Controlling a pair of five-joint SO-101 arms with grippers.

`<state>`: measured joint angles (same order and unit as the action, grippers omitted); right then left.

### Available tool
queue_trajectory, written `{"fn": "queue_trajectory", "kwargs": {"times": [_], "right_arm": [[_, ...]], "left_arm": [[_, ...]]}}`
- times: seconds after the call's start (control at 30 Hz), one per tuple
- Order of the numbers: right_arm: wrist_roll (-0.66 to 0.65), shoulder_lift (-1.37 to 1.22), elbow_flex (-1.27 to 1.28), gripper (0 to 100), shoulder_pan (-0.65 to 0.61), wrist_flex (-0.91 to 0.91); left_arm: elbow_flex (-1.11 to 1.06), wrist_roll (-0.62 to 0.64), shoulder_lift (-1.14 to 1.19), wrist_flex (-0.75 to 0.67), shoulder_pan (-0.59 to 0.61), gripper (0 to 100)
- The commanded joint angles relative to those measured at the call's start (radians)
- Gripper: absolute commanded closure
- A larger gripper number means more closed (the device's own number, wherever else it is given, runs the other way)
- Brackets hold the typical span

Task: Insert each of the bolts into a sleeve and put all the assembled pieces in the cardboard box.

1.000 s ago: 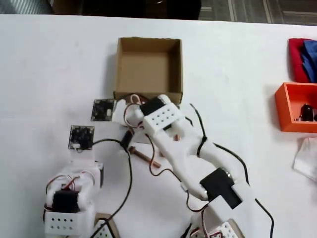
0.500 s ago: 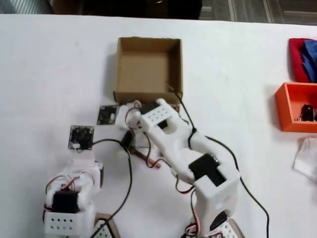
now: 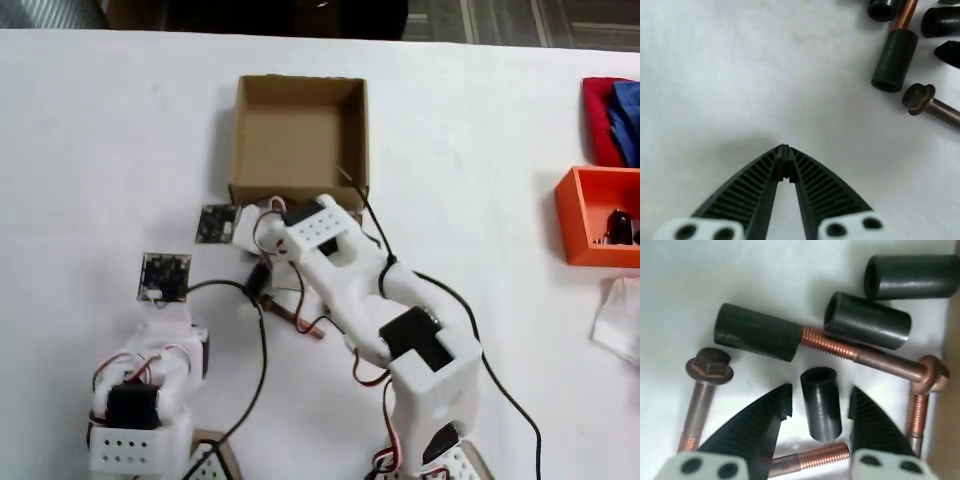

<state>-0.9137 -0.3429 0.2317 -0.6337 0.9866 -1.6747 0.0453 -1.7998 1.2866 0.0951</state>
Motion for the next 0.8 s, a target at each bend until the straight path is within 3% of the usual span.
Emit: {"fn": "queue_trajectory", "kwargs": {"times": [0.0, 0.17, 0.33, 0.5, 0.77], "right_arm": [[0.008, 0.002, -0.032, 77.2, 0.008, 0.013], [0.0, -0.03, -0.034, 79.9, 0.012, 0.008], [-0.026, -0.048, -0.051, 99.0, 0.012, 0.041], [-0.009, -0.045, -0.064, 97.7, 0.016, 0.068], [0.183, 0.059, -0.089, 97.8, 0.119, 0.07]], "left_arm": [[-0.021, 0.003, 0.0, -0.015, 0.006, 97], [-0.021, 0.003, 0.0, -0.015, 0.006, 97], [-0.021, 0.003, 0.0, -0.015, 0.006, 97], [-0.021, 0.003, 0.0, -0.015, 0.006, 97], [-0.021, 0.003, 0.0, -0.015, 0.006, 97]]}}
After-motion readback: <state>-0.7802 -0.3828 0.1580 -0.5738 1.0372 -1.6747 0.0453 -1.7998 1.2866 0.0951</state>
